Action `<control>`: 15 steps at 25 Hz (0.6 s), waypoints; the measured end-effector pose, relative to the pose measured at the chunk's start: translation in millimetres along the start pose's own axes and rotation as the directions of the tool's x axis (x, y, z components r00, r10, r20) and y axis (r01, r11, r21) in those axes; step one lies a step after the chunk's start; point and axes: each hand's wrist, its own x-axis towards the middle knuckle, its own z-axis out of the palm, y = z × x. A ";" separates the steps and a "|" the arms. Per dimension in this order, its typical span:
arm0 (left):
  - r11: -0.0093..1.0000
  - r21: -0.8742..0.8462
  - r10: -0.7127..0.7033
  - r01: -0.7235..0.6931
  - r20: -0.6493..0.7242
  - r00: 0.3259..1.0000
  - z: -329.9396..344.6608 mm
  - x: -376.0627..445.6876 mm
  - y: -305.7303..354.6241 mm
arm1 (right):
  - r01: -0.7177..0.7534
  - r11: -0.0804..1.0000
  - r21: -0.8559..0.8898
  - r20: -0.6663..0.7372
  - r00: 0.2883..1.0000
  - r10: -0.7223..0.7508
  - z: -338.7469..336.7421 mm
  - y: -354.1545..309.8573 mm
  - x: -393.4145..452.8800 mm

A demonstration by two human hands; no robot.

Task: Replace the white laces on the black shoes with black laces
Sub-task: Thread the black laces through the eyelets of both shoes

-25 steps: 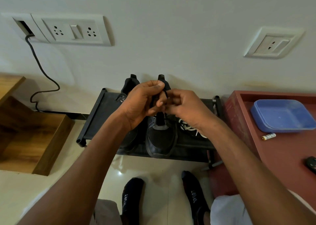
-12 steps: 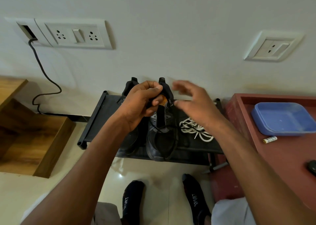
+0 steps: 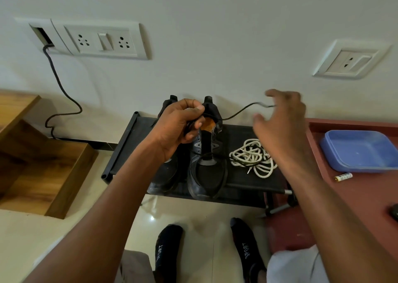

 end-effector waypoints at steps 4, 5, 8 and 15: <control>0.999 -0.044 0.005 -0.004 0.032 0.999 2.8 1.5 0.7 | 0.113 0.989 0.092 0.535 0.832 -0.145 24.5 -18.7 -21.1; 0.999 -0.041 0.000 0.002 0.046 0.999 1.8 1.6 1.2 | 0.105 0.989 0.108 0.580 0.801 -0.148 29.2 -18.4 -25.0; 0.998 0.056 -0.035 0.030 0.087 0.996 -0.2 -0.4 0.1 | 0.058 0.964 0.259 0.459 0.871 -0.176 32.1 -25.6 -28.1; 0.996 0.080 -0.045 0.035 0.126 0.991 2.5 -0.7 -0.1 | 0.087 0.980 0.178 0.391 0.908 -0.152 22.4 -20.8 -21.4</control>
